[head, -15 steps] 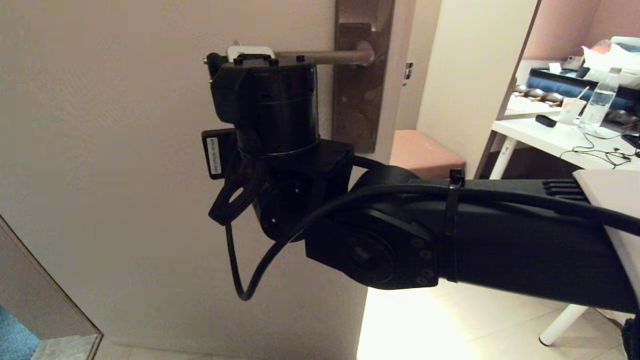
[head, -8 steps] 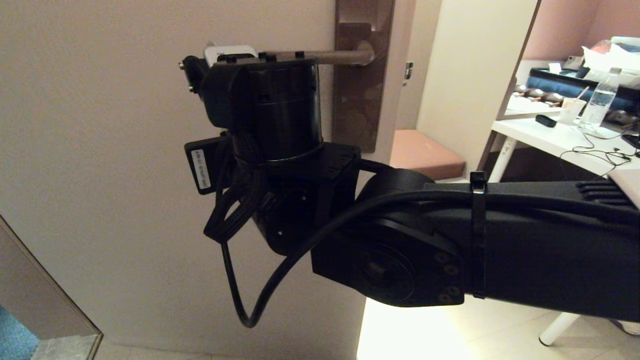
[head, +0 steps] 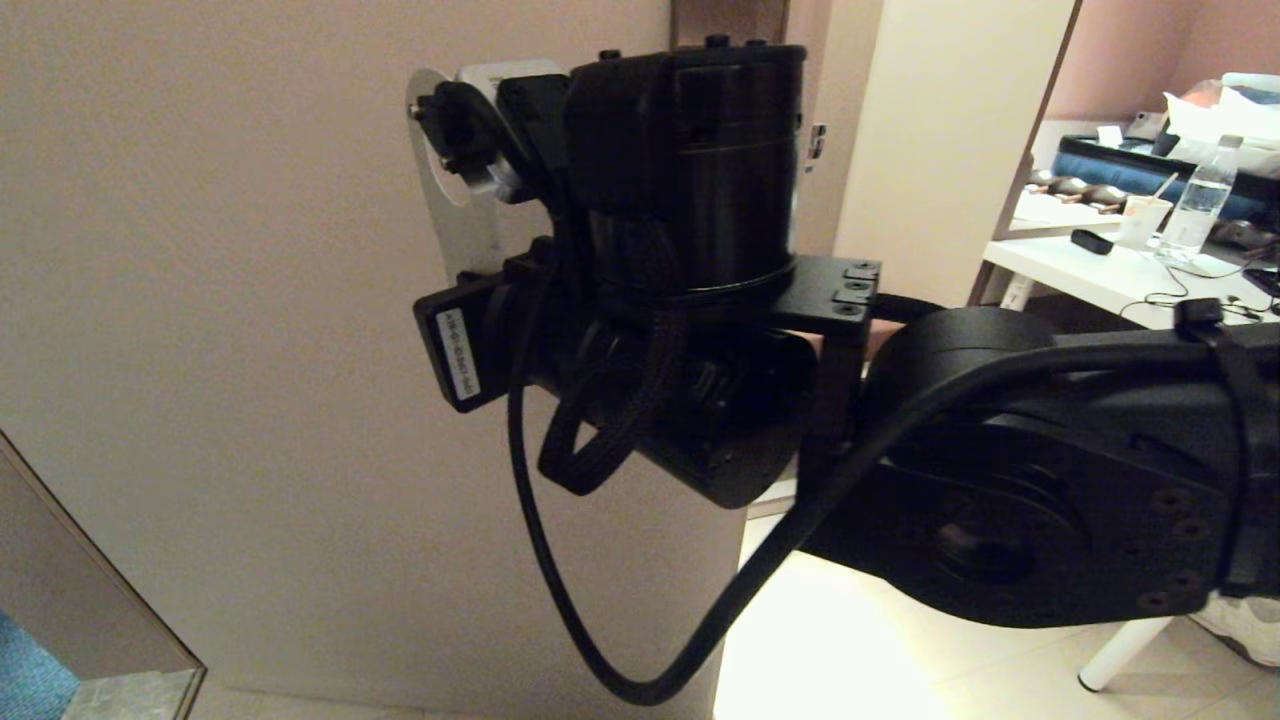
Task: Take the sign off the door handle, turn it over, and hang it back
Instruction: Hand it to the other hand
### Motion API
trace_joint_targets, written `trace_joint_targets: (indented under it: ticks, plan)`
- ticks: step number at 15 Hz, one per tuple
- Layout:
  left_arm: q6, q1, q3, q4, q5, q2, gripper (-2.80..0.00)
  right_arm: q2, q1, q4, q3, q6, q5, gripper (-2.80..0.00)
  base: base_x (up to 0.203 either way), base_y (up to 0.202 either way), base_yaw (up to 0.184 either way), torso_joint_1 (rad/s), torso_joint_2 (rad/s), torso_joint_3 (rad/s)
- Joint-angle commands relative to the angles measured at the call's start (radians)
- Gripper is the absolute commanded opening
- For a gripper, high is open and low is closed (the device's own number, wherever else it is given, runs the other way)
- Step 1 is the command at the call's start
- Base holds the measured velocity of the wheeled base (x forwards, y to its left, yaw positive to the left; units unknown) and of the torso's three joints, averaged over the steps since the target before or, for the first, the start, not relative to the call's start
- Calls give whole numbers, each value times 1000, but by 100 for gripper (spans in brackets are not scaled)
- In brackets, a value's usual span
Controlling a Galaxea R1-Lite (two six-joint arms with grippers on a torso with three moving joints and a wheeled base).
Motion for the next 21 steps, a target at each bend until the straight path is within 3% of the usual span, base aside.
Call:
trace_joint_targets:
  ticks: [1, 4, 9, 13, 21]
  plan:
    - [-1, 0, 0, 0, 0, 0, -280, -81, -10, -2, 67, -4, 28, -280, 0, 0, 0, 0, 0, 0]
    - [-1, 0, 0, 0, 0, 0, -280, -185, -28, -3, 199, -17, 96, -280, 0, 0, 0, 0, 0, 0]
    - [0, 0, 0, 0, 0, 0, -280, -321, -45, -6, 376, -86, 128, -280, 0, 0, 0, 0, 0, 0]
    - [-1, 0, 0, 0, 0, 0, -280, -342, -89, -2, 393, -130, 137, -280, 0, 0, 0, 0, 0, 0]
    - [0, 0, 0, 0, 0, 0, -280, -342, -91, 21, 434, -133, 234, -280, 0, 0, 0, 0, 0, 0]
